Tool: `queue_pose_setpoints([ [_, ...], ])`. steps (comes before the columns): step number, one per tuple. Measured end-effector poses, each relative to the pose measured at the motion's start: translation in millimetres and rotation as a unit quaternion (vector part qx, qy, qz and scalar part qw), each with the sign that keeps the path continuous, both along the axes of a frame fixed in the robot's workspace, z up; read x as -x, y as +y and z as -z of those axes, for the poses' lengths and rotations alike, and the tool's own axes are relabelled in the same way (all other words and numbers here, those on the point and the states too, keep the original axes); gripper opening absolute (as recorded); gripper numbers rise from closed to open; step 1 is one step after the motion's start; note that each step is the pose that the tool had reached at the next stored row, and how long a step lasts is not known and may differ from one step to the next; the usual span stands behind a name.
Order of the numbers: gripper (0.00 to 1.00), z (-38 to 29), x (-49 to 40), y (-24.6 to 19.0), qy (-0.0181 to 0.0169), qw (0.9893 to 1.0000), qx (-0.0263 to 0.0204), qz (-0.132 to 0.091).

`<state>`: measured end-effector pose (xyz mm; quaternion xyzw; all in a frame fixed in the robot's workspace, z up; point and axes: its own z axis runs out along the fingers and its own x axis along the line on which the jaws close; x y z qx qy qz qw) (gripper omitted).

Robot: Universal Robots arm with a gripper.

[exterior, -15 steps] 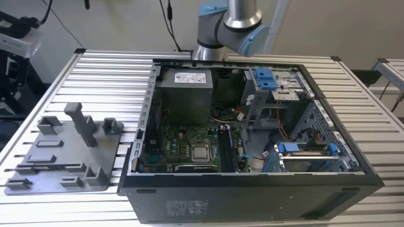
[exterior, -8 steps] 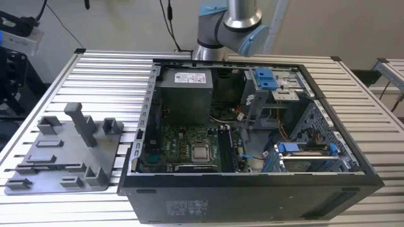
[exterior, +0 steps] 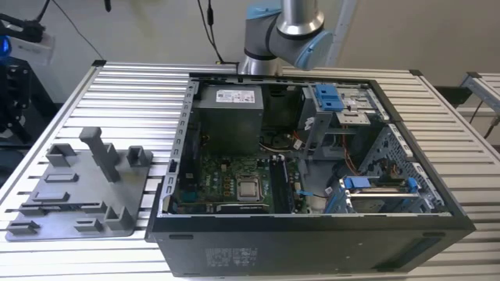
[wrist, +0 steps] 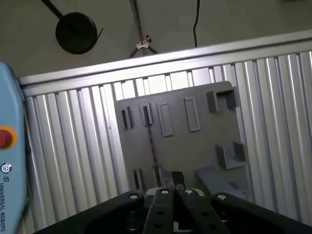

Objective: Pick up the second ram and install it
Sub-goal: 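Pick up the second ram and move it above second insertion slot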

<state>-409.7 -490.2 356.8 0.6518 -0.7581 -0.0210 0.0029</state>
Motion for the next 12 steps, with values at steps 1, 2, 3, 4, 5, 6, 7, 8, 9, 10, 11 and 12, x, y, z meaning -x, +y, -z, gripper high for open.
queue_pose_setpoints([
  [1,0.11,0.4,0.0,0.0,-0.0003,1.0,0.0,-0.009],
  [2,0.11,0.7,0.0,0.0,-0.0006,0.9998,0.0,-0.018],
  [3,0.11,1.1,0.0,0.0,-0.0009,0.9996,0.0,-0.027],
  [4,0.11,1.4,0.0,0.0,-0.0012,0.9993,0.0,-0.036],
  [5,0.11,1.8,0.0,0.0,-0.0016,0.999,0.0,-0.045],
  [6,0.11,2.0,0.0,0.0,-0.0018,0.9985,0.0,-0.054],
  [7,0.11,2.3,0.0,0.0,-0.0021,0.998,0.0,-0.063],
  [8,0.11,2.5,0.0,0.0,-0.0024,0.9974,0.0,-0.072],
  [9,0.11,2.8,0.0,0.0,-0.0027,0.9968,0.0,-0.08],
  [10,0.11,3.0,0.0,0.0,-0.0029,0.9962,0.0,-0.087],
  [11,0.11,3.0,0.0,0.0,-0.0029,0.9959,0.0,-0.091],
  [12,0.11,3.0,0.0,0.0,-0.0029,0.9959,0.0,-0.091],
])
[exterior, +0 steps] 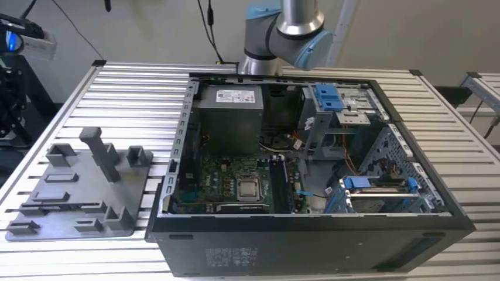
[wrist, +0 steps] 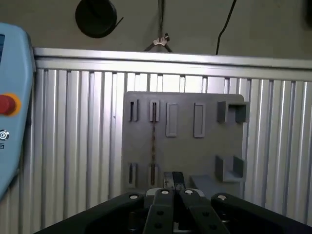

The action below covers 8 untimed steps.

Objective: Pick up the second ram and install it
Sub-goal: 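Pick up the second ram and move it above second insertion slot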

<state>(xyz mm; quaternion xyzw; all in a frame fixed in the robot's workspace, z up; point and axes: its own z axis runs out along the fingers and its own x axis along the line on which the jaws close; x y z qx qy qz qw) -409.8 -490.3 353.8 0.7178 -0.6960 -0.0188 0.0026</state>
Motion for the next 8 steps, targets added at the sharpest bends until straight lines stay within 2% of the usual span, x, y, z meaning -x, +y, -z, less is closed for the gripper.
queue_pose_setpoints([
  [8,0.11,0.1,0.0,0.0,-0.0001,1.0,0.0,0.0],
])
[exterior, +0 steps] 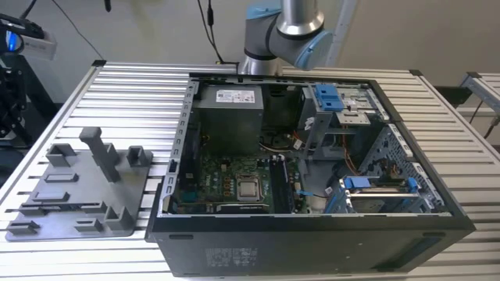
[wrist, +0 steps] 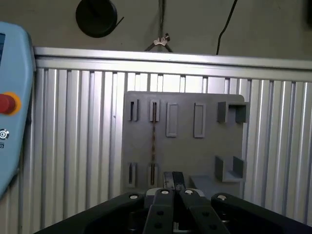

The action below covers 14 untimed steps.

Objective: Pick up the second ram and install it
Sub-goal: 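Pick up the second ram and move it above second insertion slot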

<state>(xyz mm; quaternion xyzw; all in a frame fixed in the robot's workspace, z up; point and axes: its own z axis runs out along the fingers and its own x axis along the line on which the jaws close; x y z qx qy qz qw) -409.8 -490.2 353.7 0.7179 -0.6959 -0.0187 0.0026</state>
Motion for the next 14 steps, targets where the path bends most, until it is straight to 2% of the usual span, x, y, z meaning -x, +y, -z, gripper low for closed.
queue_pose_setpoints([
  [5,0.12,0.0,0.0,0.0,0.0,1.0,0.0,0.0],
  [7,0.24,0.0,0.0,0.0,0.0,1.0,0.0,0.0],
  [8,0.24,0.0,0.0,0.0,0.0,1.0,0.0,0.0],
  [11,0.41,0.0,0.0,0.0,0.0,1.0,0.0,0.0],
  [13,0.41,0.0,0.0,0.0,0.0,1.0,0.0,0.0],
  [14,0.47,0.0,0.0,0.0,0.0,1.0,0.0,0.0],
])
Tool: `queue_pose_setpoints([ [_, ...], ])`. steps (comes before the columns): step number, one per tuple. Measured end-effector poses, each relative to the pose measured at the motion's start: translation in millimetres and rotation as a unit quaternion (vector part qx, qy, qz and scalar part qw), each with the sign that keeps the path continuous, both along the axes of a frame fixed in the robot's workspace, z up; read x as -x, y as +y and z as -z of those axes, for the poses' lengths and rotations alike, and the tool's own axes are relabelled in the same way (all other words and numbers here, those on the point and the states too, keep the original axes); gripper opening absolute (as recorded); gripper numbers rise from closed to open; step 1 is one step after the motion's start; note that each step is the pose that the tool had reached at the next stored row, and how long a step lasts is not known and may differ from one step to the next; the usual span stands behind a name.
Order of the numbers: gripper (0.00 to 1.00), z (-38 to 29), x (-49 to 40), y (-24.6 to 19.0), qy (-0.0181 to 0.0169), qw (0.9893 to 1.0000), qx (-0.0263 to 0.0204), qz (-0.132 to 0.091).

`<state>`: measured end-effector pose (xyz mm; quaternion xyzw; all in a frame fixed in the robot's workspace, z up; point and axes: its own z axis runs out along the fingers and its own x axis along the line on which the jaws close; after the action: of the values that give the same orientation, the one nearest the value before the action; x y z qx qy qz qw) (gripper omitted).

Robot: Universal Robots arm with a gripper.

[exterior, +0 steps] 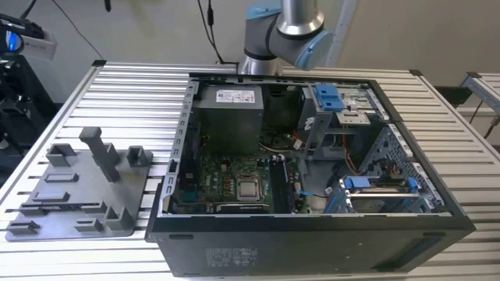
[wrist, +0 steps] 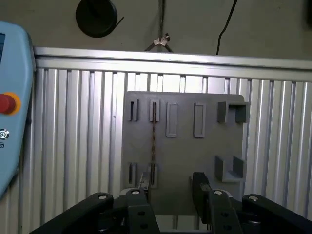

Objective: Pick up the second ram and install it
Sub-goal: 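Pick up the second ram and move it above second insertion slot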

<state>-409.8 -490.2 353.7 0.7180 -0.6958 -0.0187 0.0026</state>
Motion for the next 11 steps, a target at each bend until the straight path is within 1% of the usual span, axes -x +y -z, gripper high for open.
queue_pose_setpoints([
  [3,0.47,0.2,0.0,0.0,0.0,1.0,0.0002,0.0],
  [7,0.47,4.7,1.8,2.2,-0.0004,1.0,0.0006,0.0],
  [9,0.47,8.2,3.6,3.6,-0.0016,1.0,0.0006,-0.001],
  [11,0.47,11.7,5.2,4.2,-0.004,1.0,0.0006,-0.003],
])
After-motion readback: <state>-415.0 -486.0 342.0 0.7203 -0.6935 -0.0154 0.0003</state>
